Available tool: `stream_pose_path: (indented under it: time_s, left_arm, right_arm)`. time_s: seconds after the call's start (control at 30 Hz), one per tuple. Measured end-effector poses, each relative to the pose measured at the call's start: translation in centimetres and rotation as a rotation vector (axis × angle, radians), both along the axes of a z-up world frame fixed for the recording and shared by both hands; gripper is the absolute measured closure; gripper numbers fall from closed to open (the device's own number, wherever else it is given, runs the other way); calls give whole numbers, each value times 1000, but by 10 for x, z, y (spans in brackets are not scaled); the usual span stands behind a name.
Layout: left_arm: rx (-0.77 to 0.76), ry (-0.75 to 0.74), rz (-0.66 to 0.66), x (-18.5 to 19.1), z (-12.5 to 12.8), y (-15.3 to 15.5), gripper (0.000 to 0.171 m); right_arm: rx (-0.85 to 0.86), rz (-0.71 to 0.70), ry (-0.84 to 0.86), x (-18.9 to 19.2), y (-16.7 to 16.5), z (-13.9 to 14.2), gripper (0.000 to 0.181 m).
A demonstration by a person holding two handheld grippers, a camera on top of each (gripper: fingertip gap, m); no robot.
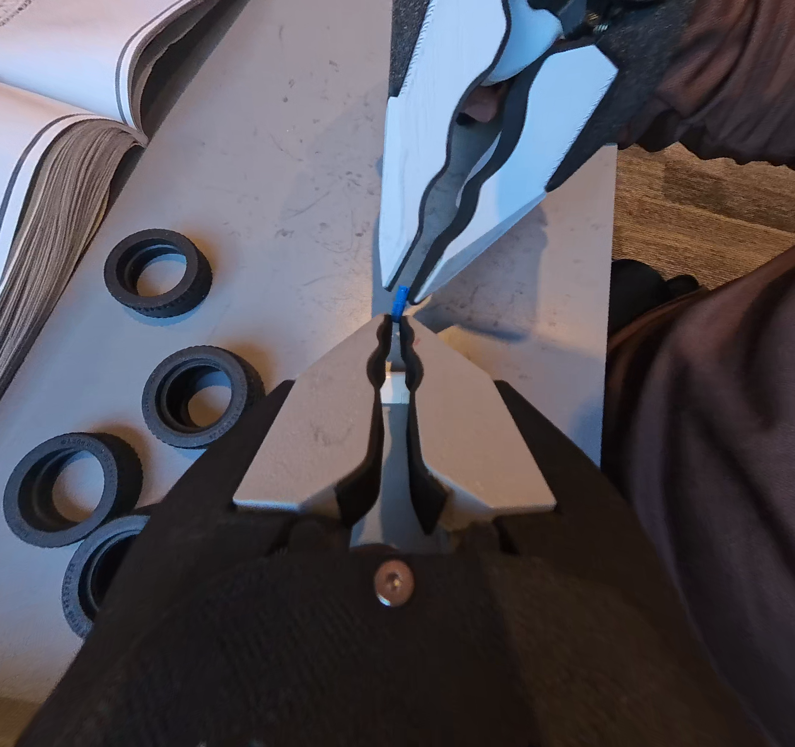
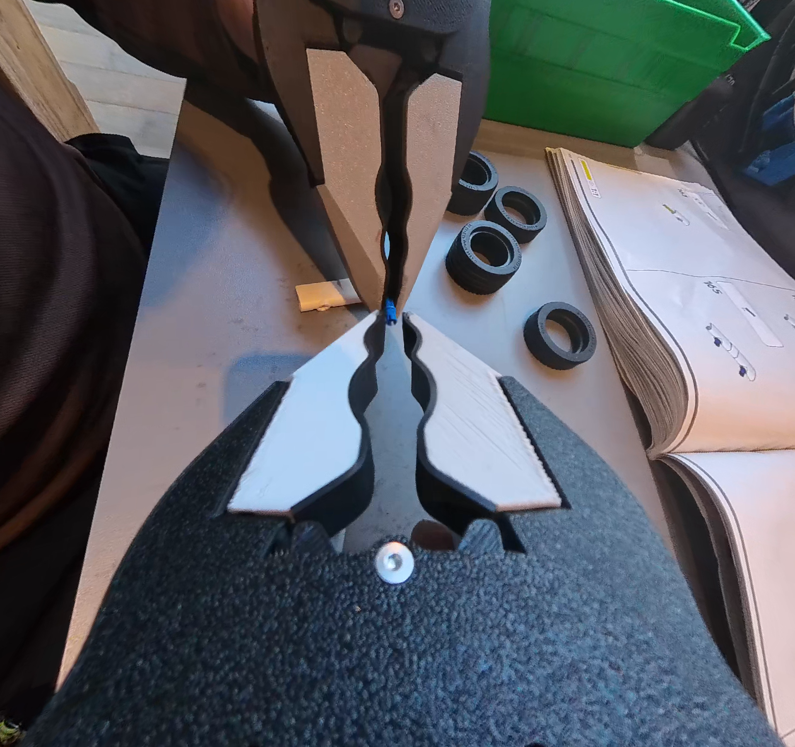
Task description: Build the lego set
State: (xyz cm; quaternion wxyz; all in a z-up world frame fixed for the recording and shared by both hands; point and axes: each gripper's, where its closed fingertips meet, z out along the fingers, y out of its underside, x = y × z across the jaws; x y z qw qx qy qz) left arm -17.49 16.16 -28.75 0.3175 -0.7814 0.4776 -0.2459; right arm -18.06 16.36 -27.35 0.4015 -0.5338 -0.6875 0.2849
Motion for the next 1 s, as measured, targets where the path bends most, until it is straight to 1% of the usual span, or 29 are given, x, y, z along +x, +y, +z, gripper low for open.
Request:
stream_pose_path:
  time_s: [0.33,0.37,0.4,0.43,0.53,0.6,0.7,0.77,0.8,0.83,0.87,1.0]
  left_arm:
    - [-33,-26,23,-2,2,-1,169]
    - [-23,-6,43,-7,3,0,159]
    - [-11,26,66,-14,2,1,143]
    - [-11,60,79,-20,1,0,133]
    - [-36,124,98,-30,-5,-11,118]
    - [-63,152,86,-28,-11,-18,108]
    - [-57,206,85,-26,-21,-20,97]
    - [-45,219,87,-24,-22,-19,97]
    - [-31,234,84,-23,-22,-18,100]
    - [-31,228,67,-21,-21,-21,109]
    - [-25,223,53,-19,-21,-22,114]
    - [-19,206,22,-17,-21,-28,115]
  right_arm:
    - [-13,1,6,-1,-2,0,177]
    - [-23,-10,2,-1,0,-1,177]
    - [-33,-22,-5,0,2,-2,177]
    - [-47,-29,-7,1,4,-3,177]
    - [-109,-30,-11,2,4,-3,177]
    - [-142,-35,-29,1,6,-6,177]
    - [-179,-60,-80,0,8,-13,177]
    - [-188,-72,-99,-1,8,-16,177]
    - [-191,-74,-102,0,6,-17,177]
    - [-193,-77,-101,0,4,-16,177]
    - [-196,-81,-98,2,3,-16,177]
    - [-238,-94,-72,8,-9,-12,177]
